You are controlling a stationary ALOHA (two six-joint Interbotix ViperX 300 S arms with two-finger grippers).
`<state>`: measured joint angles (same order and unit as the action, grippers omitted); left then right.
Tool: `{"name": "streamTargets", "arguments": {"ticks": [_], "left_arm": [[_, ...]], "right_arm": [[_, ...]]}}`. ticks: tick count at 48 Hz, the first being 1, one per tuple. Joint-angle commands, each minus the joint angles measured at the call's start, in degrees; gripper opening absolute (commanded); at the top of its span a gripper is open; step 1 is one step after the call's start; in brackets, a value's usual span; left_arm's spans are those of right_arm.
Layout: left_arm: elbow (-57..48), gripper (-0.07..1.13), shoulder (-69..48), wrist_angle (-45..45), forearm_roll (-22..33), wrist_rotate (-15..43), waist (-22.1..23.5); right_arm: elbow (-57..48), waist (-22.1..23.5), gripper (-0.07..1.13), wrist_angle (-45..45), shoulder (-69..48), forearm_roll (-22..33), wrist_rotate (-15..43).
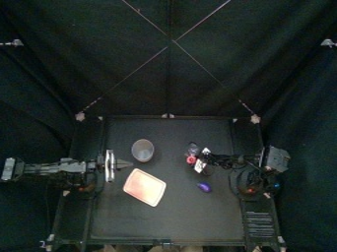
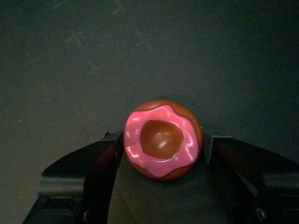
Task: Pick the donut then place it in the grey bowl
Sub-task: Place donut in the grey bowl
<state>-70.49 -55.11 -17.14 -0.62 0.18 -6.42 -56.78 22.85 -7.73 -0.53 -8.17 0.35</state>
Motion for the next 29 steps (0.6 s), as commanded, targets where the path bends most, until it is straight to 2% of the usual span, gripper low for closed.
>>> {"name": "streamTargets", "arguments": {"ticks": [1,6,18,29], "left_arm": [[0.6,0.02,0.3,-0.4,0.0,-0.1,-0.2],[0.4,0.02,0.3,-0.4,0.0,-0.1,-0.2],[0.4,0.02,0.3,-1.1,0.0,0.2,-1.1],[0.4,0.02,0.3,-1.2,0.0,-0.3,-1.8]], "right_arm": [[1.1,-0.1,0.79,0.0,-0.9,0.3,0.1],[2.6,-0.5,0.72,-0.1,-1.1,0.3,0.1],[17.1,-2.0,0.72,-1.2,-1.6,1.3,-0.7],[32.1,-3.1,0.72,-8.3,3.9,4.2,0.1]]}}
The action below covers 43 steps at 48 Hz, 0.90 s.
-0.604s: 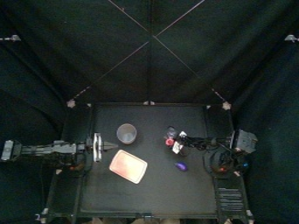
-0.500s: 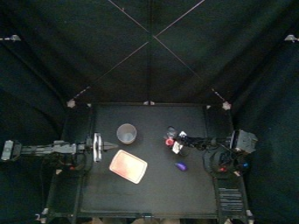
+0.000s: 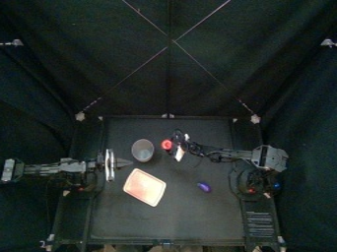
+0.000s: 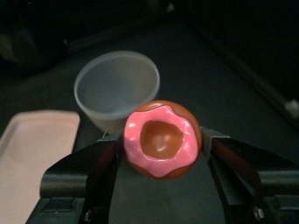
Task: Pick the donut then place it in the grey bowl
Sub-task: Place donut in the grey bowl
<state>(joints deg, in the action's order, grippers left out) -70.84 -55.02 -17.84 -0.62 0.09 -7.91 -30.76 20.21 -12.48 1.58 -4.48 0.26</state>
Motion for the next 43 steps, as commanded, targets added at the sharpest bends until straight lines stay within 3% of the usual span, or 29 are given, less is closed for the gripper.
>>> {"name": "streamTargets", "arguments": {"ticks": [1,11,27,37,43], "left_arm": [[0.8,0.02,0.3,-0.5,0.0,-0.2,-0.4],[0.7,0.02,0.2,-0.5,1.1,-0.2,-0.4],[0.3,0.02,0.2,-0.5,2.0,0.2,-0.5],[-0.4,0.02,0.2,-0.5,2.0,0.2,-0.6],[-0.7,0.02,0.2,-0.5,2.0,0.2,-0.6]], "right_arm": [[7.0,-0.5,0.72,-4.3,2.6,0.5,0.2],[18.2,-1.6,0.72,-3.3,14.4,0.1,0.4],[34.9,-2.3,0.72,23.7,22.9,-0.4,0.4],[40.9,-2.6,0.74,31.7,26.5,-1.5,0.7],[43.4,-2.6,0.84,34.9,27.8,-3.1,1.8]]}}
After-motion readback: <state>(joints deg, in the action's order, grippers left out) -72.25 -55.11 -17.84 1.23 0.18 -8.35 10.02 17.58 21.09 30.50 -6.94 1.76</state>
